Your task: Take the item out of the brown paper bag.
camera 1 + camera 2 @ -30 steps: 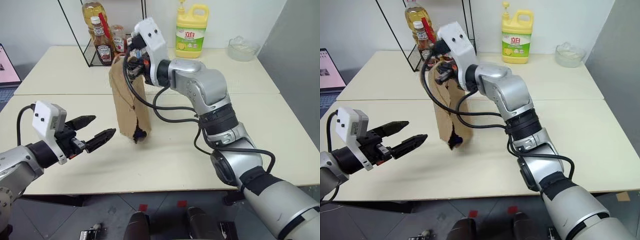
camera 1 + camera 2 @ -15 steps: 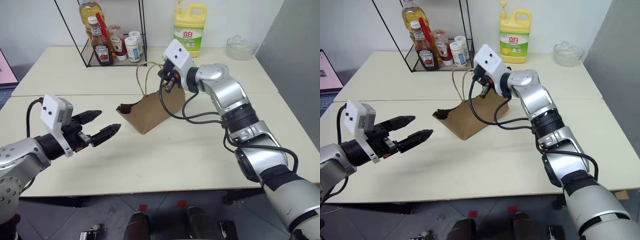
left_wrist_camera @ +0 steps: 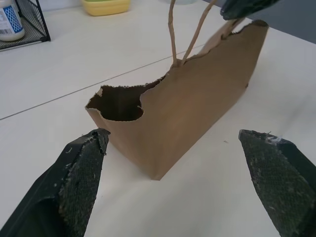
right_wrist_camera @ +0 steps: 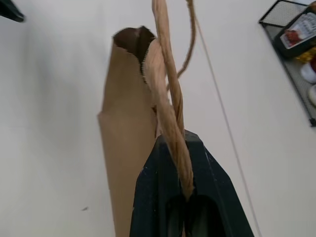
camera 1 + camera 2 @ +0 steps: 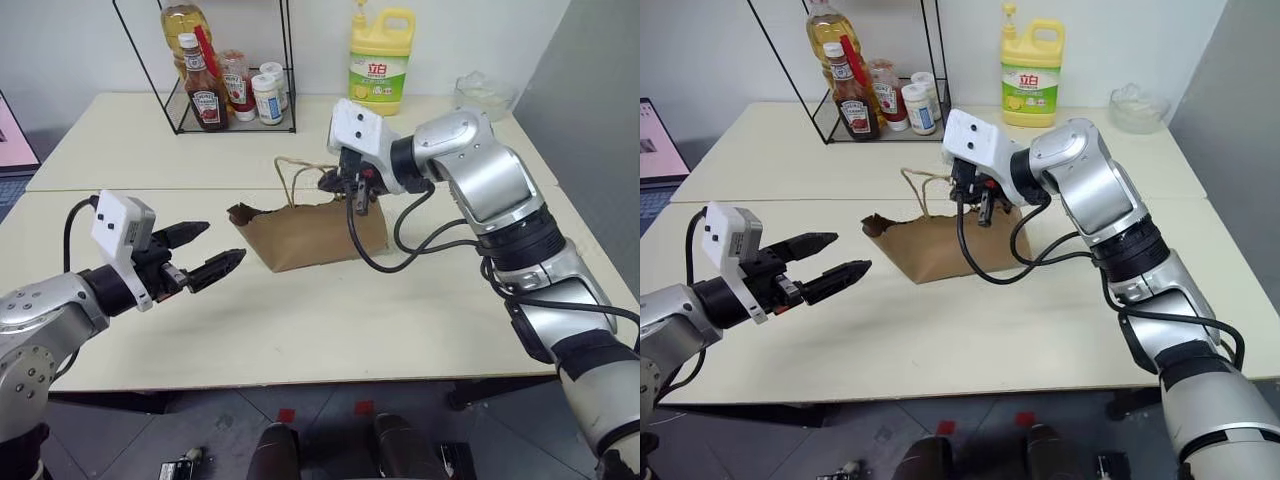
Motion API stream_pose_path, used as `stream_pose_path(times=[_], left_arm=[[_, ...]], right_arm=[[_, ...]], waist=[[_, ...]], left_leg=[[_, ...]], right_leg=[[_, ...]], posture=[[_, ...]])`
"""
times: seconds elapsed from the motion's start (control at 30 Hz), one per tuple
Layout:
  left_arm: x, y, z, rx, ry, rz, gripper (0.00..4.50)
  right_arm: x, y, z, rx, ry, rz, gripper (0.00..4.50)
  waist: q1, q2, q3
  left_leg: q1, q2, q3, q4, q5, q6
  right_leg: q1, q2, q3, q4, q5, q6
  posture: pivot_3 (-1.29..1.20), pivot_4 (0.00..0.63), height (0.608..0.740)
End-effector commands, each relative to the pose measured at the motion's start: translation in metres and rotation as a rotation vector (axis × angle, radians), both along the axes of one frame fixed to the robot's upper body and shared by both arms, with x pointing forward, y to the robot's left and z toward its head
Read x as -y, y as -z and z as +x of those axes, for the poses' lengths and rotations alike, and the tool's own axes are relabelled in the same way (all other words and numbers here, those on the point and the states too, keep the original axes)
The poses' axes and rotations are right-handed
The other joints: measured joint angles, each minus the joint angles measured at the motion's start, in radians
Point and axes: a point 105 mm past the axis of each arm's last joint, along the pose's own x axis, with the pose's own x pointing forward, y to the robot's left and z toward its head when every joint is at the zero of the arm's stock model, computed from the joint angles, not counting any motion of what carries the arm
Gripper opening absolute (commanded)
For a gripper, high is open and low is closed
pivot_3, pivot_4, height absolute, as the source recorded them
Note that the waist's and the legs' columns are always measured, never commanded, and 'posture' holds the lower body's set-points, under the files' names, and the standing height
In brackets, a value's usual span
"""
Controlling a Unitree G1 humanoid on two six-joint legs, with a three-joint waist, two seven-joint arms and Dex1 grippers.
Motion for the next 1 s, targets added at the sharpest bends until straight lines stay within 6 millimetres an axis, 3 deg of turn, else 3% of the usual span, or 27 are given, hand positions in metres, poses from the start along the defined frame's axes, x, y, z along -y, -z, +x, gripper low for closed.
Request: stream_pose_path(times=[0.03,0.23,0.5,0.6,0.93,0.97,1.0], left_arm=[[0.003,-0.006,-0.003,0.046,0.009,0.006,4.5],[0.002,-0.006,-0.003,0.044,0.005,0.007,4.5],[0.006,-0.008,0.003,0.046,0.021,0.013,4.5],[0.008,-0.008,0.006,0.043,0.036,0.016,4.5],[0.014,-0.013,0.018,0.046,0.087,0.029,4.5],[0.014,-0.014,0.019,0.046,0.09,0.031,4.5],[0.014,-0.014,0.02,0.046,0.096,0.034,4.5]], right_arm=[[-0.006,-0.015,-0.006,0.025,-0.018,0.04,0.01],[-0.007,-0.015,-0.007,-0.042,0.017,0.083,0.01],[0.011,0.001,0.016,0.013,0.108,0.063,0.01],[0.018,0.004,0.017,0.008,0.124,0.063,0.6],[0.045,0.003,0.011,0.007,0.176,0.075,4.17],[0.047,0.002,0.009,0.004,0.178,0.079,4.45],[0.051,0.0,0.005,0.001,0.177,0.084,4.45]], waist=[[0.0,0.0,0.0],[0.001,0.0,0.0],[0.001,0.0,0.0],[0.001,0.0,0.0],[0.003,0.0,0.0],[0.004,0.0,0.0],[0.004,0.0,0.0]], left_leg=[[0.0,0.0,0.0,0.0,0.0,0.0],[0.0,0.0,0.0,0.0,0.0,0.0],[0.0,0.0,0.0,0.0,0.0,0.0],[0.0,0.0,0.0,0.0,0.0,0.0],[0.0,0.0,0.0,0.0,0.0,0.0],[0.0,0.0,0.0,0.0,0.0,0.0],[0.0,0.0,0.0,0.0,0.0,0.0]], right_leg=[[0.0,0.0,0.0,0.0,0.0,0.0],[0.0,0.0,0.0,0.0,0.0,0.0],[0.0,0.0,0.0,0.0,0.0,0.0],[0.0,0.0,0.0,0.0,0.0,0.0],[0.0,0.0,0.0,0.0,0.0,0.0],[0.0,0.0,0.0,0.0,0.0,0.0],[0.0,0.0,0.0,0.0,0.0,0.0]], posture=[[0.0,0.15,0.74],[0.0,0.15,0.74],[0.0,0.15,0.74],[0.0,0.15,0.74],[0.0,0.15,0.74],[0.0,0.15,0.74],[0.0,0.15,0.74]])
